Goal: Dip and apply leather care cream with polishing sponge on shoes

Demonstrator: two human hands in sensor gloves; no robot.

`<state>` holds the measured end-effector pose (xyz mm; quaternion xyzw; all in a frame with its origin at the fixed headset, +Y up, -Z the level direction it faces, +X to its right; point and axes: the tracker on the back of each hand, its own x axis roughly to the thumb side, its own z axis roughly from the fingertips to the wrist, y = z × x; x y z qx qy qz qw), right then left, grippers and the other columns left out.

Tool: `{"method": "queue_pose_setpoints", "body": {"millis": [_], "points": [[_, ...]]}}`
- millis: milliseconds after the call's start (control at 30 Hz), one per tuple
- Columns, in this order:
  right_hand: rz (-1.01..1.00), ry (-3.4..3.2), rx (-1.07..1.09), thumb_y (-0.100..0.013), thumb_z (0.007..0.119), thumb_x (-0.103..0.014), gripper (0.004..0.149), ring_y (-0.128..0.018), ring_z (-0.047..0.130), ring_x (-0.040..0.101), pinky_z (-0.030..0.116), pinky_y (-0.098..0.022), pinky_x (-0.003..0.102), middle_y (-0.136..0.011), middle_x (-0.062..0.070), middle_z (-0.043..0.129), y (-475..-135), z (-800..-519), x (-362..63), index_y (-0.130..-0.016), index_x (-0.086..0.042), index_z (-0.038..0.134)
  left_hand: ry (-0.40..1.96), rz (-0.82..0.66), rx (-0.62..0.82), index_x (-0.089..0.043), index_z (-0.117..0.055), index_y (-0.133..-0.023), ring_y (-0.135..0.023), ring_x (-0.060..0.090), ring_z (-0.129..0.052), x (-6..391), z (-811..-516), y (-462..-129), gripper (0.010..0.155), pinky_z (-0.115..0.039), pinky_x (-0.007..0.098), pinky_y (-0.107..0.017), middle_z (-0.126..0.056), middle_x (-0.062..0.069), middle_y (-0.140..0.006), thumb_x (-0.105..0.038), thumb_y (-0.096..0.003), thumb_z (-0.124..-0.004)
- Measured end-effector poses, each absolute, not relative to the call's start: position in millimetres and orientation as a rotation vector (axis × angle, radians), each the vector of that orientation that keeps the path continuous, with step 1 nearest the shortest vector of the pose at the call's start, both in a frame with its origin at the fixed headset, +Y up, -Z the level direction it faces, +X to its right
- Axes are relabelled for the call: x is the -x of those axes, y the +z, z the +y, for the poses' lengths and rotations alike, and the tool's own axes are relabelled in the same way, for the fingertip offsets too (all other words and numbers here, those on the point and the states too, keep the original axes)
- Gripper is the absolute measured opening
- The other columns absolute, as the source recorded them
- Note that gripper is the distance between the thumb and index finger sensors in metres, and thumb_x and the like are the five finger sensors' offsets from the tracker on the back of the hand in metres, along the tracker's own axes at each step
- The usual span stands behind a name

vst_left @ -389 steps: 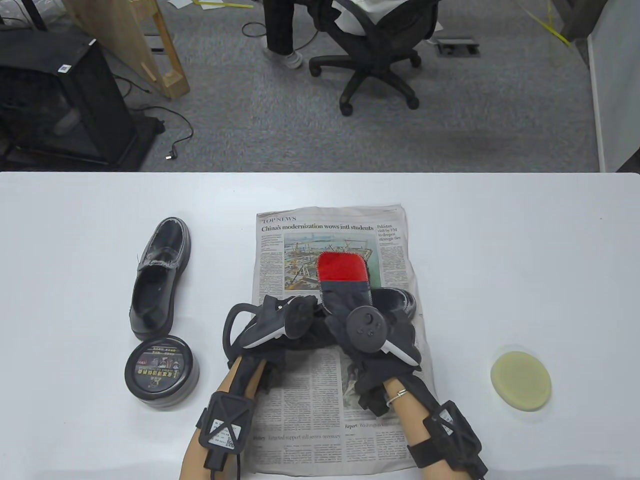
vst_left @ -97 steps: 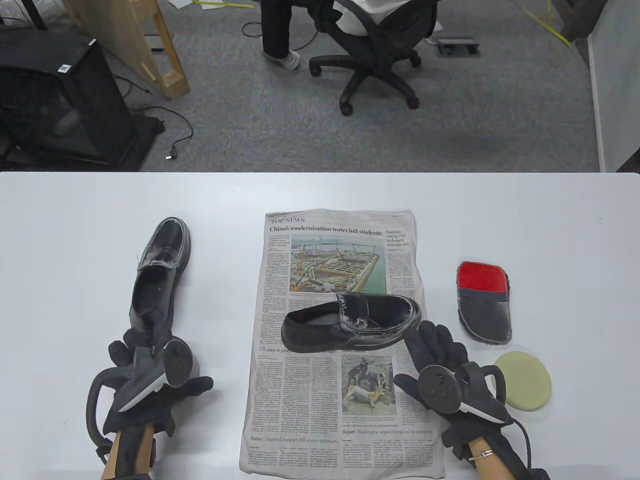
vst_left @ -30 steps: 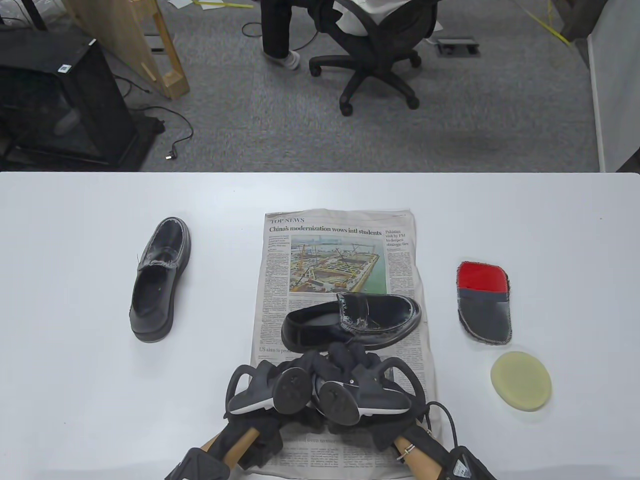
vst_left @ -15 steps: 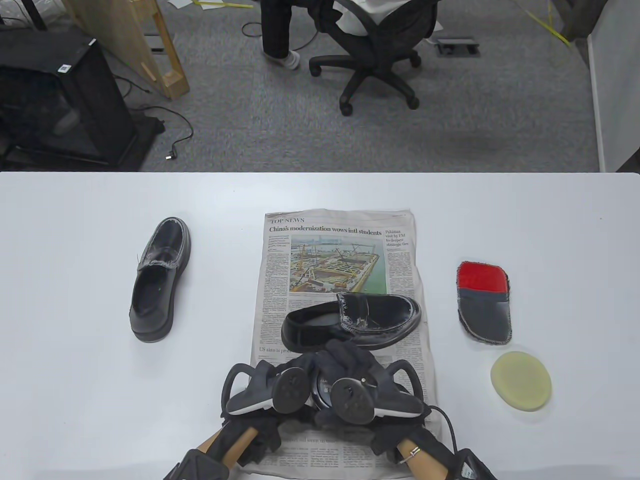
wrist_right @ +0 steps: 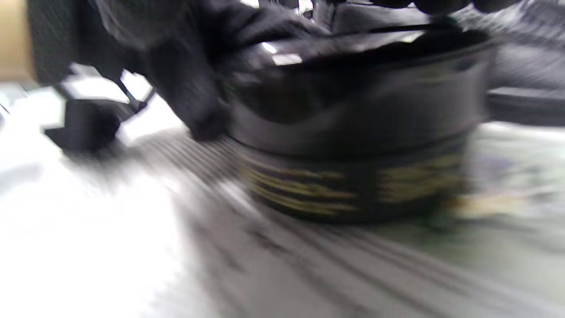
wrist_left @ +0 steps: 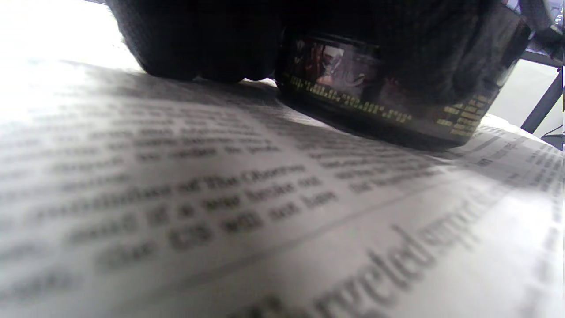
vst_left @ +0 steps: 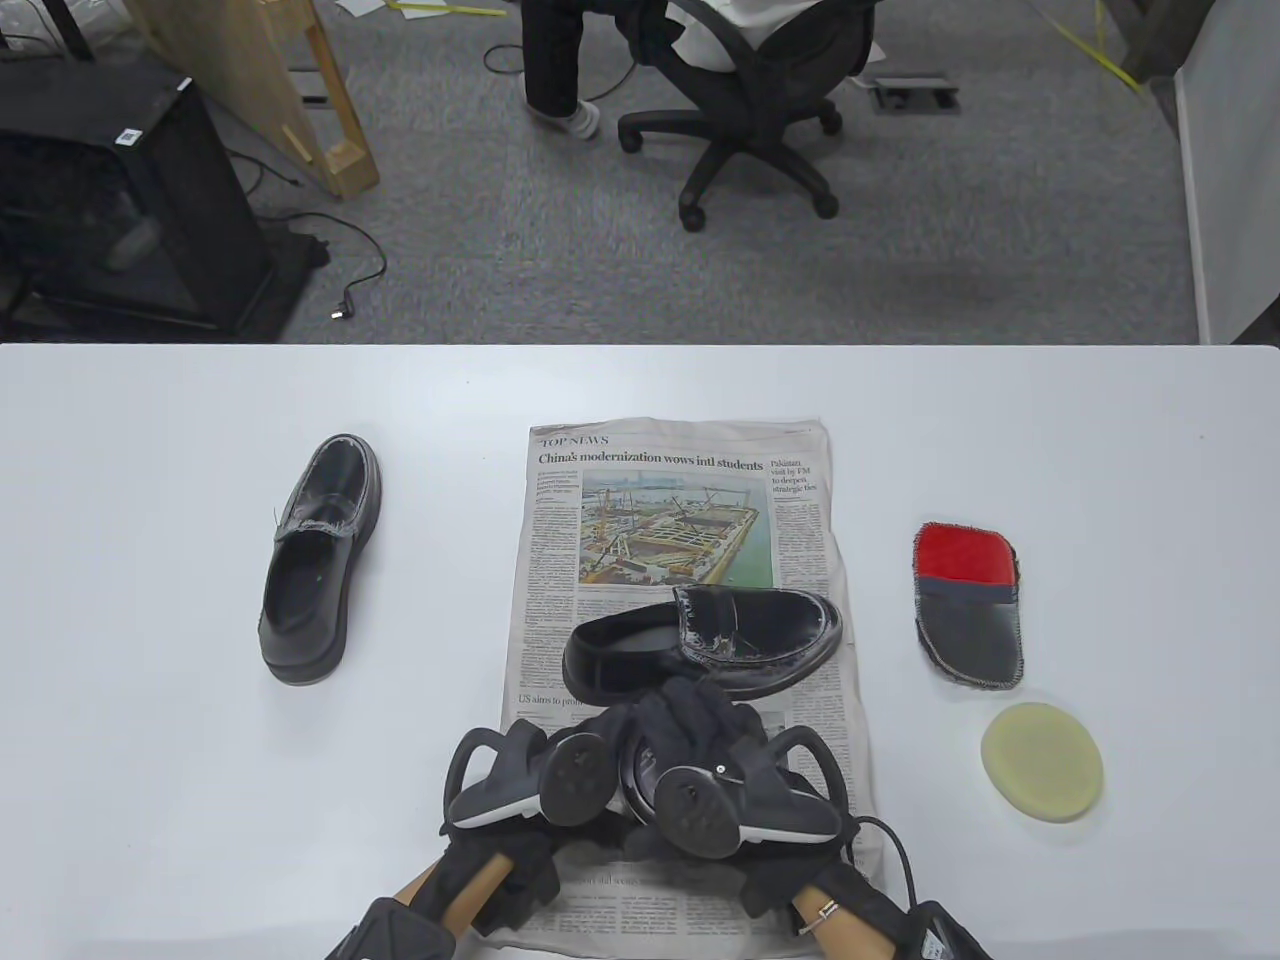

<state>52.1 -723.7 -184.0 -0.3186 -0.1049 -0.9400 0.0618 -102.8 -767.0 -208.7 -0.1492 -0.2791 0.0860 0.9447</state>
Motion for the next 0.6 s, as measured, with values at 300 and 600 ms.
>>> {"method": "queue_pose_setpoints", "body": {"millis": [300,600], "points": [[-0.411,-3.089,1.224,-0.052,0.076,-0.048,0.062,-0.109,0.044,0.05,0.048,-0.074,0.063,-0.121,0.012,0.046,-190,-715,-59,-0.106,-0.025,0.059,0.184,-0.57,0.308,-0.006,-0.033,-0.116,-0.102,0.033,-0.069,104,-768,-209,0.11,-0.068,0.049,-0.073,-0.062,0.013,-0.115,-0.058,-0.0354,-0.087],[-0.161,-2.934,1.078,-0.044,0.074,-0.06,0.091,-0.104,0.051,0.054,0.056,-0.074,0.059,-0.12,0.02,0.046,-184,-723,-46,-0.114,-0.01,0.047,0.187,-0.569,0.311,-0.006,-0.033,-0.116,-0.102,0.033,-0.069,104,-768,-209,0.109,-0.068,0.049,-0.073,-0.061,0.013,-0.115,-0.058,-0.0361,-0.086]]}}
